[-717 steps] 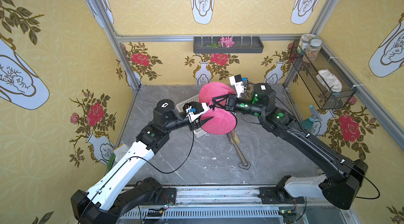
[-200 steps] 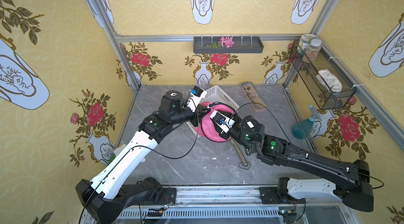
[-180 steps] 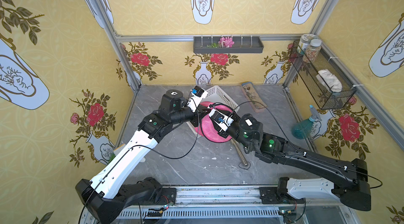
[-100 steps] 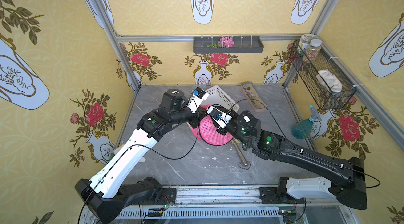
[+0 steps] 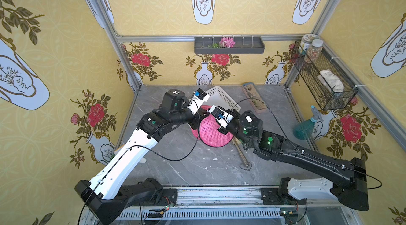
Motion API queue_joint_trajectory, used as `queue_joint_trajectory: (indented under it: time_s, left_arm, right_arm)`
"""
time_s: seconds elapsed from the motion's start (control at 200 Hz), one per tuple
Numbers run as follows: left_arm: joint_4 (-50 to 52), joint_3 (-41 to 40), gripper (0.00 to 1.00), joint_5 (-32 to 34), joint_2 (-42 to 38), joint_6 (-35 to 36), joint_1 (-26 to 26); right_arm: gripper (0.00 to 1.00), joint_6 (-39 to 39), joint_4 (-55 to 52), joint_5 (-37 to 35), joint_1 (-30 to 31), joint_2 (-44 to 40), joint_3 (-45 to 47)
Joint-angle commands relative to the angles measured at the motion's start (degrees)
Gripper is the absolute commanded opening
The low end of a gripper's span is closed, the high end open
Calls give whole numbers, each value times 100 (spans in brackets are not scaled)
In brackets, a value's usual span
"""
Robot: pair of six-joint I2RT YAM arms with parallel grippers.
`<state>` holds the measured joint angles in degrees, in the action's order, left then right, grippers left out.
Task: Turn the laundry bag inside out
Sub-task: Zip the zipper on the laundry bag.
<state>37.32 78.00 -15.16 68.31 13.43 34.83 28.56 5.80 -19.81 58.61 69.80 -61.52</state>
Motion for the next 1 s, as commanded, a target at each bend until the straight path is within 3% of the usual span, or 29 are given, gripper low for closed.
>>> queue_joint_trajectory:
  time_s: [0.0, 0.21, 0.444, 0.698, 0.848, 0.953, 0.998]
  left_arm:
    - [80, 40, 0, -33, 7, 69, 6]
    - [145, 49, 0, 58, -42, 144, 6]
    - [117, 6, 0, 415, -172, 229, 8]
    - [-883, -666, 0, 1194, -841, 302, 5]
    - [-1748, -1242, 0, 1296, -1285, 146, 11]
    - [-2158, -1590, 15, 996, -1393, -60, 6]
    - [-2156, -1650, 26, 828, -1346, -101, 7]
  right_arm:
    - [12, -27, 112, -127, 1, -36, -17]
    - [0, -152, 78, -258, -50, -159, 10]
    - [0, -764, -376, -204, -269, -359, -44]
    - [0, -2753, -1396, 118, -917, -788, -54]
    - [0, -3862, -1781, 530, -1331, -977, -28]
    - [0, -4509, -1896, 1048, -1663, -854, -252]
    - [0, -4690, -1941, 1323, -1790, -726, -436]
